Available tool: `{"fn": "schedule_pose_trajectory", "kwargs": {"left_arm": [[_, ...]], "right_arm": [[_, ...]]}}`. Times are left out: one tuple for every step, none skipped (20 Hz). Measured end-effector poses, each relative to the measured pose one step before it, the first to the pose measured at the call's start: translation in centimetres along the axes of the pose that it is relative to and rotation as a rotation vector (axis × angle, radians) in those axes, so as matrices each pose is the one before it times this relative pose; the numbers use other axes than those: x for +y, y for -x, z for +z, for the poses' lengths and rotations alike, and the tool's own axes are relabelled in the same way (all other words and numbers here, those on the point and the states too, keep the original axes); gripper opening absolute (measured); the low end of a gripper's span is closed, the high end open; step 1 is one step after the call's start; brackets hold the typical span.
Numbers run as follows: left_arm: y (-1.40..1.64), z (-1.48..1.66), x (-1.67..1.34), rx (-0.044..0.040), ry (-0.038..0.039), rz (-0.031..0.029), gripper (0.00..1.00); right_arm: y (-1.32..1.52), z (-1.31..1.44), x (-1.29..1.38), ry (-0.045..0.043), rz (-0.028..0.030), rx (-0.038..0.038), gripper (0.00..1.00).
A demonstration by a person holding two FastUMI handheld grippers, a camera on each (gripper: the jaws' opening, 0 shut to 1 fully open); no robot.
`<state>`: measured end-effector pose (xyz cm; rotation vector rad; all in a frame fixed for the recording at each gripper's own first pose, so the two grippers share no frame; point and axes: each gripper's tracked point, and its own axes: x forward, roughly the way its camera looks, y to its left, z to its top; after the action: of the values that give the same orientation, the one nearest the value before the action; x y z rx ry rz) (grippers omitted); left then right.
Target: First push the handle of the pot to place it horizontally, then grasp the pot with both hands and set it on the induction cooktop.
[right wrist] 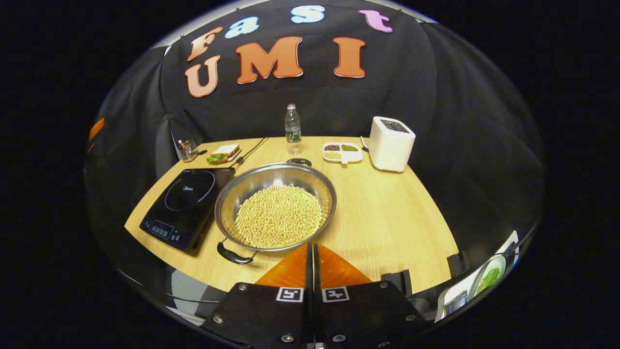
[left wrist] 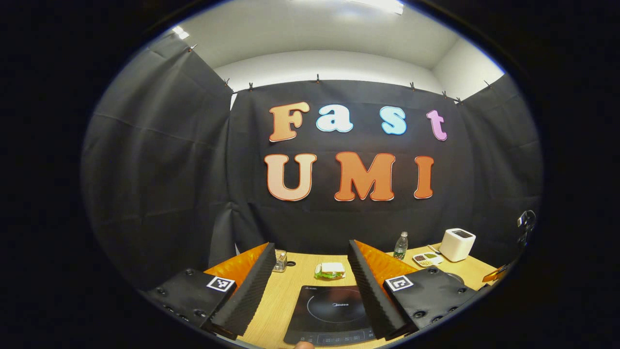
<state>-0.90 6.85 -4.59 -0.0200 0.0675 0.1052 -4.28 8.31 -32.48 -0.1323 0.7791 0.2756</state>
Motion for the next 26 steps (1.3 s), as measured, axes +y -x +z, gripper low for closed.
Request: {"fn": "schedule_pose_trajectory", "kwargs": {"left_arm": [[0.018,-0.217,0.043,0.00380,0.00127,0.00031,0.97],[0.034,-0.182,0.119,0.00098,-0.00368,0.00157,0.98],[-0.068,-0.124,0.192,0.00152,-0.00489,0.00340,0.98],[-0.043,-0.333,0.186,0.00372,-0.00196,0.00245,0.97],[-0.009,-0.288,0.106,0.00496,0.00133,0.00102,0.98],[0.030,-0.204,0.093,0.00412,0.00183,0.00087,0.98],[-0.036,-0.261,0.064,0.00431,0.00250,-0.00089,0.98],[-0.066,-0.211,0.128,0.00446,0.00334,-0.00152,0.98],[-0.052,-0.276,0.081,0.00610,0.00361,-0.00272,0.98],[-0.016,-0.323,0.061,0.00832,0.00434,-0.00284,0.97],[-0.134,-0.319,0.225,0.00844,0.00354,-0.00033,0.98],[-0.114,-0.317,0.265,0.00705,0.00238,0.00266,0.98],[-0.086,-0.194,0.346,0.00419,0.00122,0.00523,0.98],[-0.146,-0.088,0.334,0.00184,0.00140,0.00568,0.98],[-0.075,-0.052,0.314,0.00077,0.00211,0.00578,0.98],[-0.073,-0.108,0.231,0.00052,0.00280,0.00441,0.97],[-0.028,-0.064,0.277,-0.00129,0.00231,0.00249,0.97],[0.036,-0.087,0.143,-0.00118,0.00130,0.00149,0.98],[0.051,-0.081,0.085,0.00020,0.00076,-0.00035,0.98],[-0.123,-0.128,0.100,0.00111,-0.00107,-0.00142,0.98],[-0.009,-0.012,0.121,0.00188,-0.00402,-0.00048,0.98],[-0.129,-0.168,0.125,0.00221,-0.00568,0.00050,0.98],[-0.075,0.073,0.189,-0.00053,-0.00585,0.00347,0.98],[-0.159,0.029,0.057,-0.00283,-0.00367,-0.00020,0.98],[-0.047,0.120,-0.046,-0.00295,0.00052,-0.00281,0.98],[-0.102,0.090,-0.046,-0.00207,0.00301,-0.00259,0.97]], "right_arm": [[-0.572,-0.604,0.338,-0.00118,0.00080,0.01816,0.00],[-0.627,-0.663,0.201,0.00431,-0.00236,0.02032,0.00],[-0.668,-0.640,0.236,0.00640,-0.00086,0.02461,0.00],[-0.612,-0.624,0.348,0.00398,0.00277,0.02416,0.00],[-0.433,-0.736,0.198,0.00242,0.00459,0.01981,0.00],[-0.430,-0.428,0.430,0.00250,0.00416,0.01459,0.00],[-0.253,-0.584,0.439,0.00511,0.00541,0.01280,0.00],[-0.185,-0.248,0.473,0.00599,0.00660,0.01126,0.00],[-0.150,-0.290,0.439,0.00798,0.00664,0.01050,0.00],[-0.280,-0.105,0.495,0.00956,0.00591,0.00827,0.00],[-0.163,-0.138,0.483,0.01160,0.00427,0.00606,0.00],[-0.108,0.102,0.423,0.01406,0.00496,0.00428,0.00],[-0.049,0.046,0.458,0.01082,0.00667,0.00047,0.00],[-0.086,0.214,0.512,0.00842,0.00669,0.00037,0.00],[-0.307,0.105,0.492,0.00962,0.00371,0.00140,0.00],[-0.276,0.006,0.408,0.01230,0.00159,0.00607,0.00],[-0.241,-0.190,0.405,0.01191,0.00609,0.00863,0.00],[-0.188,0.071,0.431,0.00424,0.00709,0.00599,0.00],[-0.181,0.059,0.526,0.00312,0.00941,0.00512,0.00],[-0.158,0.211,0.488,0.00102,0.00559,0.00093,0.00],[-0.008,-0.095,-0.114,0.00623,-0.01007,0.00199,0.00],[-0.149,0.067,0.238,0.01099,-0.00028,-0.00474,0.00],[-0.034,0.028,0.269,0.00350,0.00112,-0.00091,0.00],[-0.043,0.033,0.208,-0.00449,0.00212,0.00204,0.00],[-0.063,0.054,0.282,-0.00209,0.00997,0.00196,0.00],[-0.047,0.162,0.170,-0.00247,0.00485,-0.00095,0.00]]}}
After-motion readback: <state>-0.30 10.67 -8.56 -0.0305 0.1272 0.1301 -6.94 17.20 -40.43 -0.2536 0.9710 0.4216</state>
